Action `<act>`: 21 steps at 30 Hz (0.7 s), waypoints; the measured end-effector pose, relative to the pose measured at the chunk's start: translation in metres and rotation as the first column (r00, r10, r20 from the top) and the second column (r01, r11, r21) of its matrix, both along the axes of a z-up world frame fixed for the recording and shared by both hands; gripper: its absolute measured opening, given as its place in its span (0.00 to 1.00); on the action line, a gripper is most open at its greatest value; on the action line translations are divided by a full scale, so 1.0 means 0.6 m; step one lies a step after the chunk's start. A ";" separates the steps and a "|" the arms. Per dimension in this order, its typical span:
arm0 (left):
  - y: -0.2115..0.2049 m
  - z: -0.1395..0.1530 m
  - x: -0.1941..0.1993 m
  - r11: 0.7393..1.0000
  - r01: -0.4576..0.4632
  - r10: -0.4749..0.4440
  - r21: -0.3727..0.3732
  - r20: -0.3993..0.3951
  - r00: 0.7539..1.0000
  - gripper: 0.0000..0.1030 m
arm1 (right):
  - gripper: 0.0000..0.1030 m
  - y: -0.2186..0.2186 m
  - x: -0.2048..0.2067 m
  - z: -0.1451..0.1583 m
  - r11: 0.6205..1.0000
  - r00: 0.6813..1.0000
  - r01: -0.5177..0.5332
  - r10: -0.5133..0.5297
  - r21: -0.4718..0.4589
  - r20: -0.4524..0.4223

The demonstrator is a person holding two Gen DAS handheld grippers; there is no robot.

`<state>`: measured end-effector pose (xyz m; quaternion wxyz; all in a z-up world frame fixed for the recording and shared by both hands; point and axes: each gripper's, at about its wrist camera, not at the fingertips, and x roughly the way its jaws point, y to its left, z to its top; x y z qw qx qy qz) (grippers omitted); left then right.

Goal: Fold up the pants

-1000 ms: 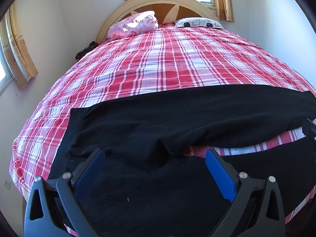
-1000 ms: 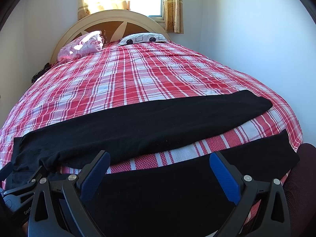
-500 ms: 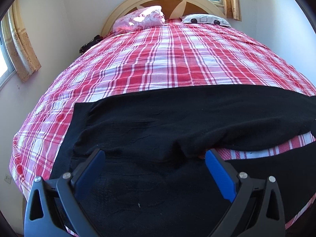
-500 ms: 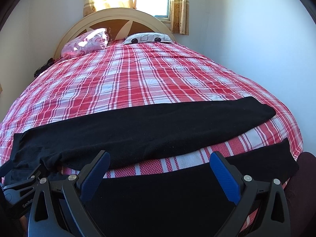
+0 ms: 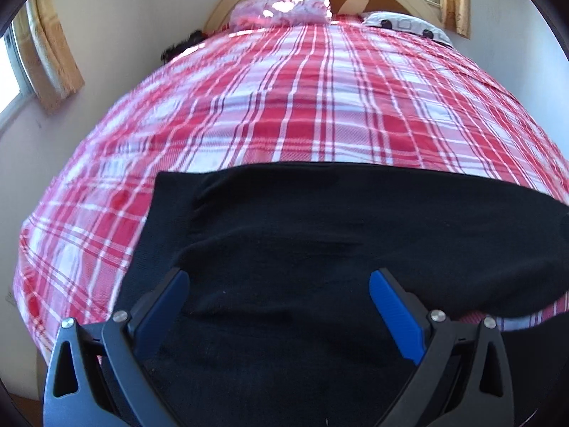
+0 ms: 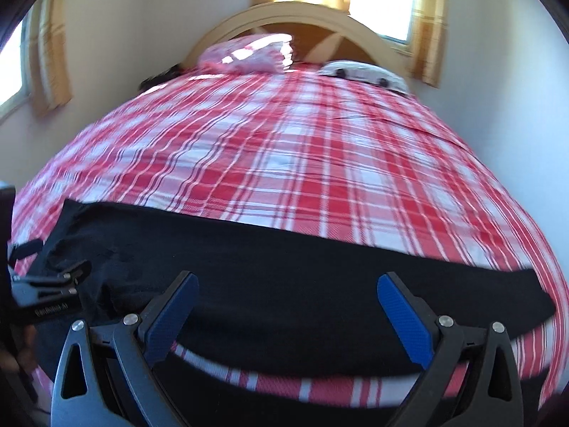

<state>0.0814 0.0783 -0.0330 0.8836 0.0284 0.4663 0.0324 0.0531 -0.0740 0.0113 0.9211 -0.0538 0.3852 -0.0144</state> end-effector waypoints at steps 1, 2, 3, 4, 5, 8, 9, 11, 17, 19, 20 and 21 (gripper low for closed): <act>0.006 -0.004 0.008 1.000 -0.014 0.014 -0.011 -0.009 1.000 1.00 | 0.97 0.000 0.017 -0.006 1.000 1.000 -0.020 0.020 -0.003 -0.019; 0.012 -0.008 0.016 0.999 -0.029 0.029 -0.019 -0.018 0.999 1.00 | 0.95 0.001 0.044 -0.018 0.999 0.997 -0.044 0.044 -0.001 -0.057; 0.015 -0.011 0.022 0.999 -0.040 0.039 -0.024 -0.025 0.999 1.00 | 0.92 0.002 0.061 -0.025 0.998 0.995 -0.058 0.058 0.002 -0.080; 0.016 -0.015 0.026 0.999 -0.044 0.043 -0.030 -0.031 0.999 1.00 | 0.84 0.005 0.077 -0.030 0.997 0.992 -0.075 0.076 0.012 -0.099; 0.017 -0.021 0.033 0.998 -0.048 0.047 -0.033 -0.041 0.998 1.00 | 0.78 0.010 0.098 -0.037 0.994 0.986 -0.107 0.110 0.033 -0.123; 0.018 -0.035 0.049 0.998 -0.061 0.060 -0.026 -0.063 0.996 1.00 | 0.77 0.030 0.143 -0.052 0.981 0.969 -0.180 0.190 0.071 -0.159; 0.020 -0.039 0.052 0.998 -0.065 0.064 -0.025 -0.069 0.996 1.00 | 0.77 0.037 0.155 -0.056 0.977 0.963 -0.200 0.210 0.072 -0.168; 0.024 -0.049 0.060 0.997 -0.072 0.069 -0.030 -0.085 0.994 1.00 | 0.77 0.051 0.174 -0.066 0.973 0.957 -0.222 0.229 0.056 -0.180; 0.028 -0.062 0.071 0.997 -0.071 0.067 -0.042 -0.079 0.995 1.00 | 0.77 0.089 0.216 -0.097 0.950 0.927 -0.312 0.306 0.006 -0.219; 0.028 -0.064 0.075 0.997 -0.069 0.066 -0.043 -0.073 0.995 1.00 | 0.77 0.097 0.221 -0.108 0.944 0.919 -0.330 0.317 -0.017 -0.233; 0.028 -0.065 0.076 0.997 -0.066 0.064 -0.041 -0.067 0.996 1.00 | 0.77 0.101 0.225 -0.118 0.943 0.916 -0.331 0.316 -0.021 -0.248; 0.027 -0.066 0.076 0.997 -0.064 0.062 -0.038 -0.061 0.996 1.00 | 0.77 0.102 0.227 -0.127 0.945 0.914 -0.327 0.312 -0.017 -0.260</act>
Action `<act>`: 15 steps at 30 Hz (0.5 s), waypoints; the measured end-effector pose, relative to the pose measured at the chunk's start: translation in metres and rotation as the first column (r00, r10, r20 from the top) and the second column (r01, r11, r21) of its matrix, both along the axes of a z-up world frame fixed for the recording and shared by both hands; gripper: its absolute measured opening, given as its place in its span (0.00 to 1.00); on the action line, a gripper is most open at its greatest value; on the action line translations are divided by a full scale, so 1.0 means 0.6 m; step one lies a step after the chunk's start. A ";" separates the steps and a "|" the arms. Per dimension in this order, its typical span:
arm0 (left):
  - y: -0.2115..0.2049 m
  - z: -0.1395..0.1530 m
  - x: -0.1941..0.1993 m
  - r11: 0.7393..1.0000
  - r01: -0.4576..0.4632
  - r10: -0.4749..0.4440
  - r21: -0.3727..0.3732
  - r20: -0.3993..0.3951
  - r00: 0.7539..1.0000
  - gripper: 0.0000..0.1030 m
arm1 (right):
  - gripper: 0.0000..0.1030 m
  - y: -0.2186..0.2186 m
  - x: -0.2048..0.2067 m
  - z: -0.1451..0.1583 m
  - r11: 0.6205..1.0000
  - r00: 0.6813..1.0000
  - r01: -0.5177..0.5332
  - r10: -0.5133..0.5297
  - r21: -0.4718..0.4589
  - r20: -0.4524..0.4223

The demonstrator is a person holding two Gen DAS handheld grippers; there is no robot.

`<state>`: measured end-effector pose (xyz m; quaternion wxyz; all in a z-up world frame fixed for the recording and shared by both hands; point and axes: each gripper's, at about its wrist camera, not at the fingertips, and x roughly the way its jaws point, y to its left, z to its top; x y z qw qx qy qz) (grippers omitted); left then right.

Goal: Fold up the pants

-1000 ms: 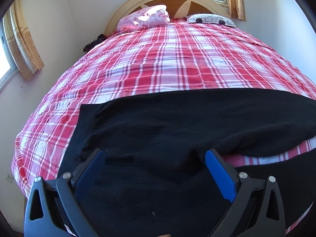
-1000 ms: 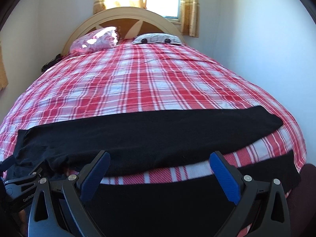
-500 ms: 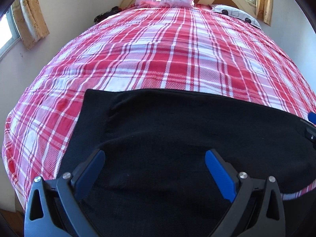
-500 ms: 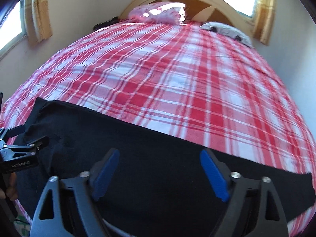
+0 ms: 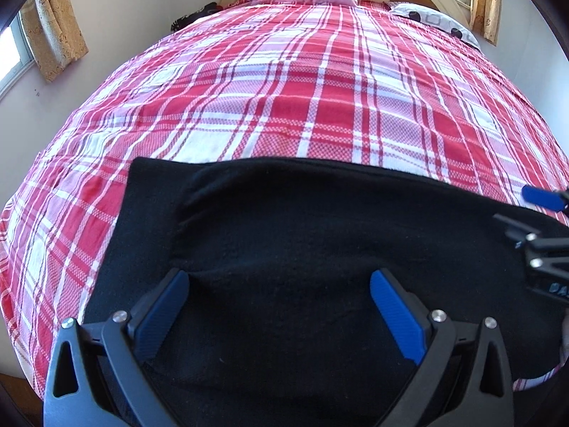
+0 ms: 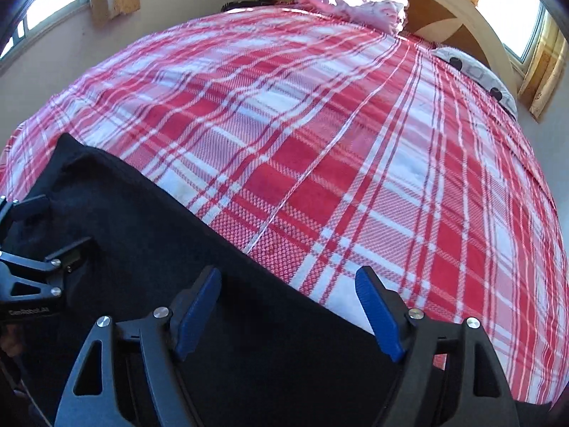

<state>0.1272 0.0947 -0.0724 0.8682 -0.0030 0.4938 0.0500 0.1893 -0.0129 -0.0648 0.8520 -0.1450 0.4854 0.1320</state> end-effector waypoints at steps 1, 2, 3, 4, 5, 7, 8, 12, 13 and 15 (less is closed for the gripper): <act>0.000 -0.001 0.001 1.000 0.002 -0.002 0.003 0.006 1.000 1.00 | 0.77 0.000 0.002 -0.009 1.000 1.000 0.008 -0.008 0.002 -0.011; -0.001 -0.001 0.001 1.000 0.004 -0.004 0.006 0.011 1.000 1.00 | 0.76 0.001 0.006 -0.017 1.000 1.000 0.016 -0.016 0.000 -0.016; 0.000 -0.001 0.001 1.000 0.007 -0.007 0.007 0.015 1.000 1.00 | 0.74 0.001 0.005 -0.020 1.000 1.000 0.017 -0.017 -0.003 -0.007; 0.000 0.000 0.000 1.000 0.010 -0.010 0.007 0.017 1.000 1.00 | 0.60 0.003 0.002 -0.020 1.000 1.000 0.011 -0.011 -0.004 0.004; 0.000 0.001 0.001 1.000 0.013 -0.013 0.008 0.017 1.000 1.00 | 0.40 0.005 -0.003 -0.017 1.000 1.000 -0.016 0.016 0.011 0.009; 0.000 0.005 -0.001 1.000 0.020 -0.020 0.009 0.012 1.000 1.00 | 0.25 0.012 -0.009 -0.013 0.999 0.999 -0.035 0.035 0.016 0.006; 0.002 0.008 -0.003 1.000 0.025 -0.025 0.009 0.007 1.000 1.00 | 0.17 0.016 -0.011 -0.012 1.000 0.999 -0.031 0.031 -0.002 0.011; 0.012 0.019 -0.022 1.000 0.029 -0.029 0.011 0.016 0.999 1.00 | 0.04 0.014 -0.021 0.002 1.000 1.000 -0.014 0.013 0.024 0.014; 0.015 0.023 -0.027 1.000 0.029 -0.030 0.009 0.022 0.999 1.00 | 0.04 0.012 -0.024 0.009 0.999 1.000 -0.005 0.004 0.045 0.016; 0.022 0.031 -0.039 1.000 0.025 -0.025 0.011 0.034 0.999 1.00 | 0.04 0.011 -0.041 0.029 0.997 0.999 -0.006 0.003 0.072 0.049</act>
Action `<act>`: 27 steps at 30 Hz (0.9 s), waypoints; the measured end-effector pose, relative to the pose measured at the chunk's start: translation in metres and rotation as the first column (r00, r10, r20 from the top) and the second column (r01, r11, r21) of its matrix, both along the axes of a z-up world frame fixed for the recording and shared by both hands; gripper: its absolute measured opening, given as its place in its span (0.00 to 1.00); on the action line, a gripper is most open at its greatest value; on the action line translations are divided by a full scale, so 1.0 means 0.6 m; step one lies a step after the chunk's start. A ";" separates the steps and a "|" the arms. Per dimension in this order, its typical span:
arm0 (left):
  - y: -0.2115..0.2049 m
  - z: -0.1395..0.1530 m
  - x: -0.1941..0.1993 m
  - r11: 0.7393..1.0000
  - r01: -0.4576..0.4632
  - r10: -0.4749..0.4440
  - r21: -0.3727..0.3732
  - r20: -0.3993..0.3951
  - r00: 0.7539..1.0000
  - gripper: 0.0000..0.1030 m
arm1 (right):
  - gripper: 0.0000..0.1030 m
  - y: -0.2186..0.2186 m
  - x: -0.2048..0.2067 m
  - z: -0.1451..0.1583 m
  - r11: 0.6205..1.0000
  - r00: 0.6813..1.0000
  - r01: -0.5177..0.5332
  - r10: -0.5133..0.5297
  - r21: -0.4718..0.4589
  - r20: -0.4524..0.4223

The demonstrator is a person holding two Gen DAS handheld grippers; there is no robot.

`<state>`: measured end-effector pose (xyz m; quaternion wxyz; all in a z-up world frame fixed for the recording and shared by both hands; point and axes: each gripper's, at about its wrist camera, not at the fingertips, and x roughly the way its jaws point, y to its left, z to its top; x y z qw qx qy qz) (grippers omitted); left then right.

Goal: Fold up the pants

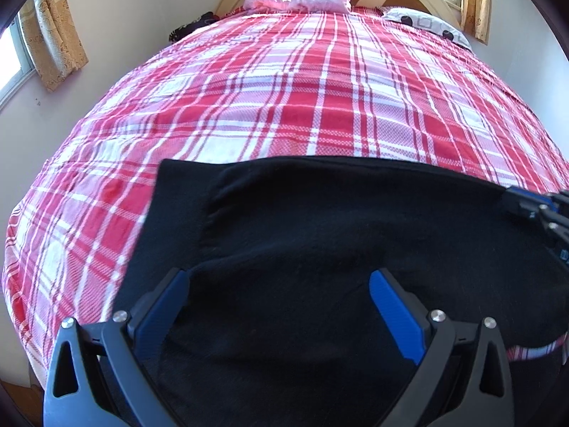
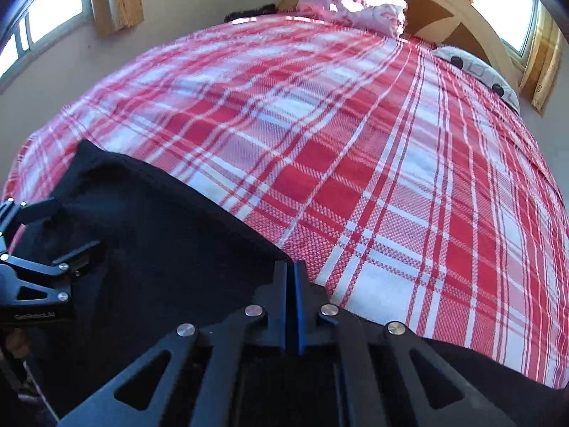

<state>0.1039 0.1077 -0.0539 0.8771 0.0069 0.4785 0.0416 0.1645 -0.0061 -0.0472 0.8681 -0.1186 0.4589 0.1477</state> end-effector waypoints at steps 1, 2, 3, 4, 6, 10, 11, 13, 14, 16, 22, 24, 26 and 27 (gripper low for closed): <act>0.002 0.003 -0.004 1.000 0.000 0.000 0.001 0.005 1.000 1.00 | 0.04 0.001 -0.013 0.013 1.000 1.000 -0.004 0.004 0.008 0.023; 0.005 0.008 -0.011 1.000 0.002 -0.002 0.003 0.014 1.000 1.00 | 0.04 0.003 -0.024 0.022 1.000 0.999 -0.005 0.005 0.015 0.039; 0.007 0.011 -0.016 1.000 0.005 -0.005 0.006 0.021 1.000 1.00 | 0.04 0.005 -0.035 0.031 1.000 0.999 -0.006 0.005 0.022 0.053; 0.010 0.014 -0.023 1.000 0.009 -0.009 0.010 0.029 1.000 1.00 | 0.04 0.008 -0.047 0.040 1.000 0.998 -0.007 0.005 0.029 0.069; 0.018 0.018 -0.041 1.000 0.018 -0.019 0.022 0.046 0.999 1.00 | 0.04 0.013 -0.082 0.062 0.999 0.994 -0.014 0.010 0.038 0.110; 0.045 0.018 -0.086 0.999 0.022 -0.023 0.029 0.067 0.997 1.00 | 0.04 0.029 -0.161 0.086 0.998 0.980 -0.052 0.048 0.018 0.193; 0.055 0.016 -0.101 0.999 0.020 -0.022 0.026 0.074 0.997 1.00 | 0.04 0.031 -0.182 0.089 0.998 0.976 -0.063 0.059 0.012 0.212; 0.068 0.014 -0.120 1.000 0.021 -0.022 0.018 0.081 0.997 1.00 | 0.04 0.038 -0.221 0.086 0.997 0.968 -0.076 0.074 -0.003 0.241; 0.075 0.013 -0.131 1.000 0.022 -0.023 0.018 0.086 0.996 1.00 | 0.04 0.039 -0.233 0.084 0.997 0.965 -0.081 0.080 -0.006 0.249; 0.079 0.014 -0.145 0.999 0.025 -0.028 0.034 0.093 0.995 1.00 | 0.04 0.045 -0.265 0.074 0.995 0.957 -0.096 0.099 -0.023 0.273; 0.083 0.030 -0.163 0.998 0.034 -0.041 0.058 0.124 0.991 1.00 | 0.04 0.052 -0.350 0.021 0.990 0.963 -0.143 0.139 0.000 0.233; 0.079 0.032 -0.162 0.998 0.043 -0.049 0.054 0.130 0.990 1.00 | 0.04 0.054 -0.372 0.003 0.989 0.966 -0.148 0.145 0.000 0.212; 0.074 0.029 -0.159 0.997 0.040 -0.047 0.060 0.124 0.991 1.00 | 0.04 0.052 -0.386 -0.015 0.989 0.973 -0.144 0.136 0.026 0.186; 0.073 0.025 -0.158 0.997 0.040 -0.047 0.062 0.118 0.992 1.00 | 0.05 0.053 -0.388 -0.025 0.989 0.976 -0.144 0.137 0.029 0.171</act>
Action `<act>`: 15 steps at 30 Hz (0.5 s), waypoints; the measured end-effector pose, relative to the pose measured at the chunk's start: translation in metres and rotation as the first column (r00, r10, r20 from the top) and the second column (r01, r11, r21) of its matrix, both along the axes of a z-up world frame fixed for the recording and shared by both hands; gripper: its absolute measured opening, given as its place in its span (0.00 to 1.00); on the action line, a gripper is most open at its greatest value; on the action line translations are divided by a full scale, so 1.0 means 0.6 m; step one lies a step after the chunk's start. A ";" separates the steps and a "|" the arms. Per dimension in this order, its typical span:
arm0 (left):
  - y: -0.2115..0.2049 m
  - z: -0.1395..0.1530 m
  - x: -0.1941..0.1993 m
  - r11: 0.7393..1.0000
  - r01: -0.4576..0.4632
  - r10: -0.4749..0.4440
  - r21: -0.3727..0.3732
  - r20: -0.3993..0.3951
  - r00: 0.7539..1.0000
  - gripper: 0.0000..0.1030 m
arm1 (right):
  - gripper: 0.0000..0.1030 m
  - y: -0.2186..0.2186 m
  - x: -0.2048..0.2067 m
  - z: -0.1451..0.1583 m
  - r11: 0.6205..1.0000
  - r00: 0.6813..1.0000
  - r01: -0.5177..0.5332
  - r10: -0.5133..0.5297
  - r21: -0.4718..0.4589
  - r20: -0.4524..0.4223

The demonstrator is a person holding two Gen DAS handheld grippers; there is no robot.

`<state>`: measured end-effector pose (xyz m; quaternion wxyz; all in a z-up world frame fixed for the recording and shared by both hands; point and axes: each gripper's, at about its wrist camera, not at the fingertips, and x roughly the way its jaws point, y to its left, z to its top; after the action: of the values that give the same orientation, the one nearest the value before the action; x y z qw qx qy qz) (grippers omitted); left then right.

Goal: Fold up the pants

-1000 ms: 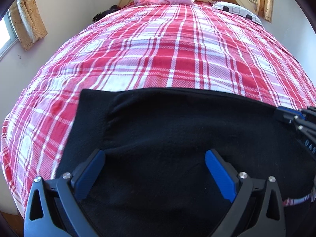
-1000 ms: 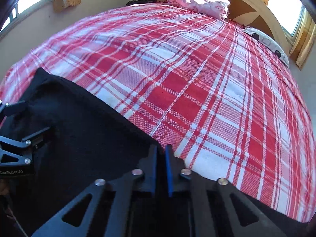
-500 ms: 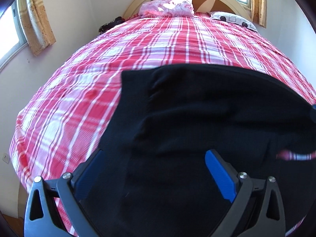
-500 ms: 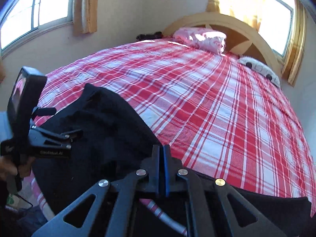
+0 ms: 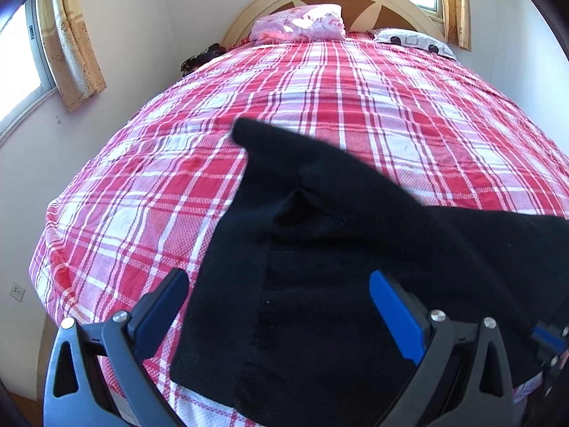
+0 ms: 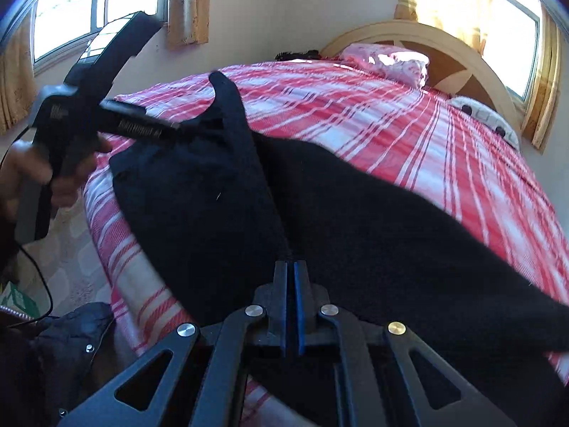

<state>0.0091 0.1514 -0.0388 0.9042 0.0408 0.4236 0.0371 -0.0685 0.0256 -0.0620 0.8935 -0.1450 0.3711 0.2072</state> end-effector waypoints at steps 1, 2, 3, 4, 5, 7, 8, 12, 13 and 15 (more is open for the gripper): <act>-0.002 -0.004 -0.001 1.000 -0.003 0.003 0.008 -0.008 1.000 1.00 | 0.05 0.001 -0.002 -0.007 1.000 1.000 0.002 -0.002 -0.006 -0.011; -0.003 -0.009 0.000 1.000 -0.010 0.010 0.028 -0.016 1.000 1.00 | 0.05 0.005 0.001 -0.019 1.000 0.999 0.009 -0.010 -0.022 -0.037; -0.005 -0.014 0.000 0.998 -0.018 0.019 0.054 -0.021 1.000 1.00 | 0.05 0.007 0.005 -0.026 1.000 0.998 0.013 -0.014 -0.026 -0.067; -0.004 -0.016 -0.001 0.997 -0.021 0.023 0.071 -0.021 1.000 1.00 | 0.05 0.007 0.011 -0.029 1.000 0.995 0.013 -0.014 -0.016 -0.099; -0.002 -0.018 -0.003 0.996 -0.021 0.023 0.081 -0.019 1.000 1.00 | 0.05 0.006 0.017 -0.024 1.000 0.992 0.009 -0.007 0.019 -0.123; 0.006 -0.018 -0.008 0.996 -0.024 0.025 0.085 -0.015 1.000 1.00 | 0.05 0.007 0.020 -0.002 0.997 0.992 -0.006 0.015 0.076 -0.122; 0.014 -0.017 -0.010 0.996 -0.030 0.031 0.084 -0.013 0.999 1.00 | 0.08 0.011 0.022 0.015 0.994 0.994 -0.024 0.035 0.104 -0.106; 0.056 -0.012 -0.023 0.996 -0.060 0.061 0.072 -0.003 0.998 1.00 | 0.66 0.046 0.042 0.078 0.972 0.994 -0.098 0.106 0.212 -0.026; 0.070 -0.010 -0.026 0.995 -0.075 0.075 0.066 0.001 0.997 1.00 | 0.72 0.054 0.050 0.087 0.965 0.994 -0.105 0.110 0.240 -0.006; 0.103 -0.006 -0.036 0.992 -0.116 0.115 0.052 0.009 0.993 1.00 | 0.72 0.084 0.072 0.104 0.956 0.992 -0.123 0.118 0.267 0.036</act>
<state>-0.0122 0.2134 -0.0422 0.9003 0.0400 0.4215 0.1007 -0.0253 0.0758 0.0004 0.8942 -0.0467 0.3211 0.3083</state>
